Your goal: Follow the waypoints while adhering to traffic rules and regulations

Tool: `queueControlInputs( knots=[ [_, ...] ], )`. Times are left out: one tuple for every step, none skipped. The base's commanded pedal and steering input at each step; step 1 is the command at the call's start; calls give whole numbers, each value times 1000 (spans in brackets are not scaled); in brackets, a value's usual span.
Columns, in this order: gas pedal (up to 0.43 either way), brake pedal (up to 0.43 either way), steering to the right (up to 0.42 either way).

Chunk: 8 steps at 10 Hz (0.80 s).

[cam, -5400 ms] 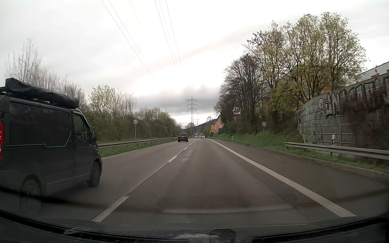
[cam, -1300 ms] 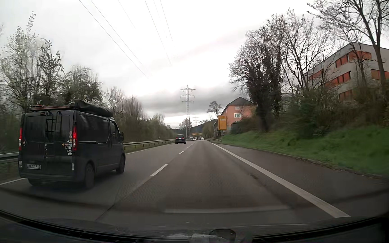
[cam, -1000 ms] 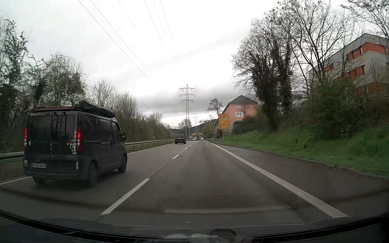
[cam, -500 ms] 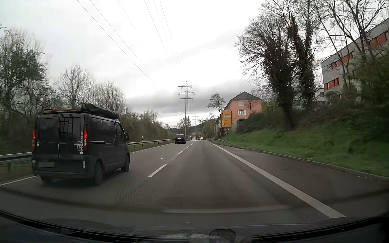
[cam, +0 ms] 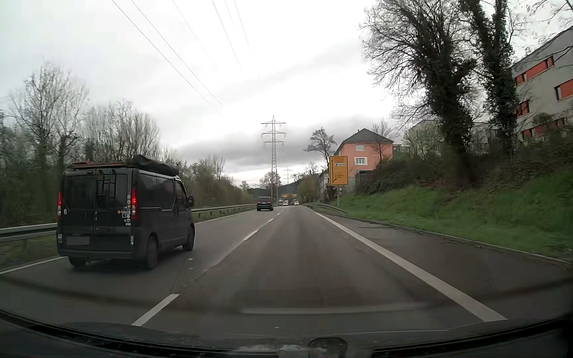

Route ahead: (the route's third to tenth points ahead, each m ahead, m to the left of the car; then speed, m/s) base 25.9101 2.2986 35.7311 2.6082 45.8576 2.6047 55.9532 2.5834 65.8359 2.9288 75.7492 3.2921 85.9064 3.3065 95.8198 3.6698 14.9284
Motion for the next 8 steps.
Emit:
queueControlInputs(
  knots=[
    [130, 0, 0],
    [130, 0, 0],
    [130, 0, 0],
    [130, 0, 0],
    [130, 0, 0],
    [130, 0, 0],
    [130, 0, 0],
    [130, 0, 0]
  ],
)
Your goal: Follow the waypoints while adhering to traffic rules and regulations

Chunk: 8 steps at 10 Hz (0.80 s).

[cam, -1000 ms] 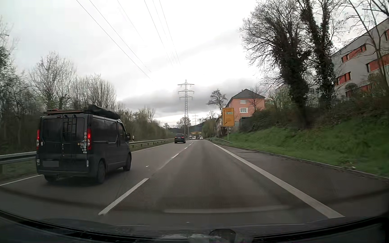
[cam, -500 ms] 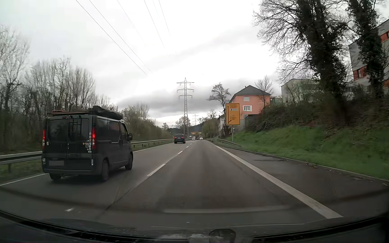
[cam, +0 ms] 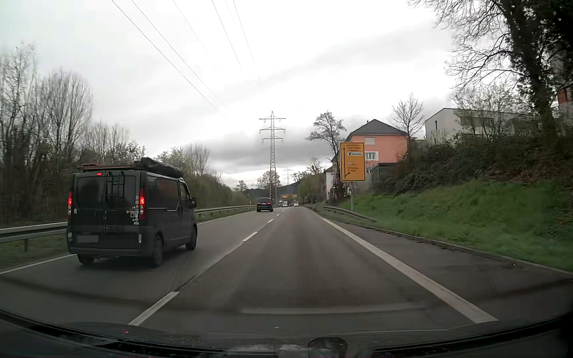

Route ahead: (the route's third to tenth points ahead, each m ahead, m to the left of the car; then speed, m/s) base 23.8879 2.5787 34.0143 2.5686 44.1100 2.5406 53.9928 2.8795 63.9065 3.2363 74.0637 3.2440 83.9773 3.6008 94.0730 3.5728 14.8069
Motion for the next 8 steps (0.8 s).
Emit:
queueControlInputs(
  knots=[
    [130, 0, 0],
    [130, 0, 0],
    [130, 0, 0],
    [130, 0, 0],
    [130, 0, 0],
    [130, 0, 0],
    [130, 0, 0],
    [130, 0, 0]
  ],
)
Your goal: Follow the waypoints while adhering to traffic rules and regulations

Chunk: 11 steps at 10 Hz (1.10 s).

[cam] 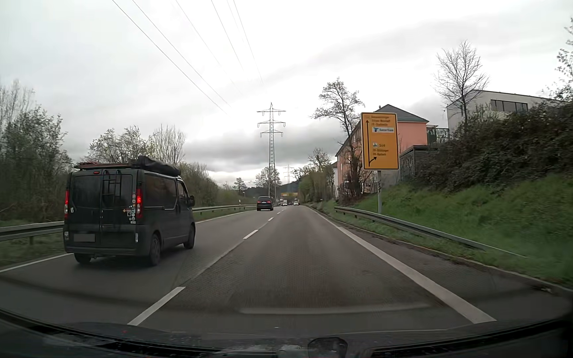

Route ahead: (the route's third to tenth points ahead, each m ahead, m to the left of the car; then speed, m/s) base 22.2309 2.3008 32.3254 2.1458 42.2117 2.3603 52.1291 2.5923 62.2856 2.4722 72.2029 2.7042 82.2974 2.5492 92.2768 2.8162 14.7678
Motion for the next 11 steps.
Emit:
queueControlInputs(
  knots=[
    [130, 0, 0],
    [130, 0, 0],
    [130, 0, 0],
    [130, 0, 0],
    [130, 0, 0],
    [130, 0, 0],
    [130, 0, 0],
    [130, 0, 0],
    [130, 0, 0],
    [130, 0, 0],
    [130, 0, 0]
  ],
)
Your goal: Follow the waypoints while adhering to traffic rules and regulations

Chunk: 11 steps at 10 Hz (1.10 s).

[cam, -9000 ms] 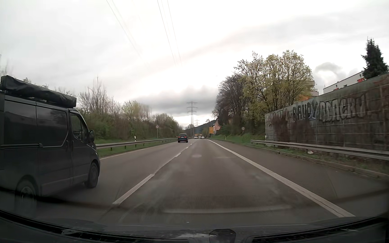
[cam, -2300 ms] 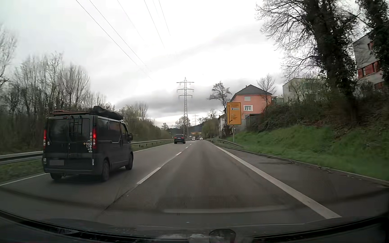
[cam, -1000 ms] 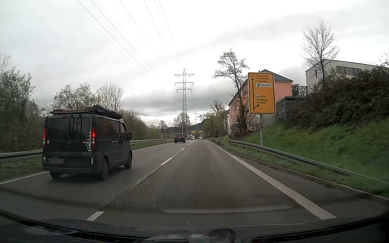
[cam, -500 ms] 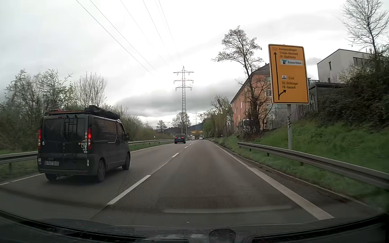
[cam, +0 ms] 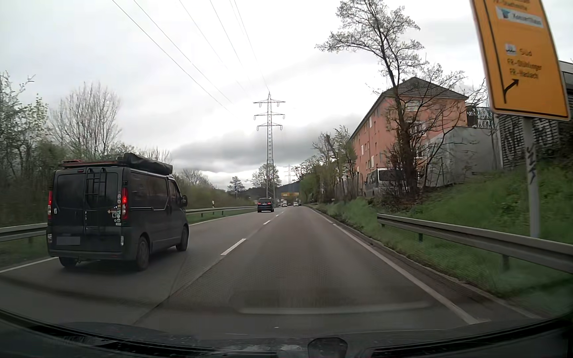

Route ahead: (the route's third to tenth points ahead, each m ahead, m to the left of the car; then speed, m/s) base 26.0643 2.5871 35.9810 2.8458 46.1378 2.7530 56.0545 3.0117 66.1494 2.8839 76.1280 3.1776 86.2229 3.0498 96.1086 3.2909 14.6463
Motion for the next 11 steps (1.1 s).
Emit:
queueControlInputs(
  knots=[
    [130, 0, 0],
    [130, 0, 0],
    [130, 0, 0],
    [130, 0, 0],
    [130, 0, 0],
    [130, 0, 0],
    [130, 0, 0],
    [130, 0, 0],
    [130, 0, 0],
    [130, 0, 0],
    [130, 0, 0]
  ],
)
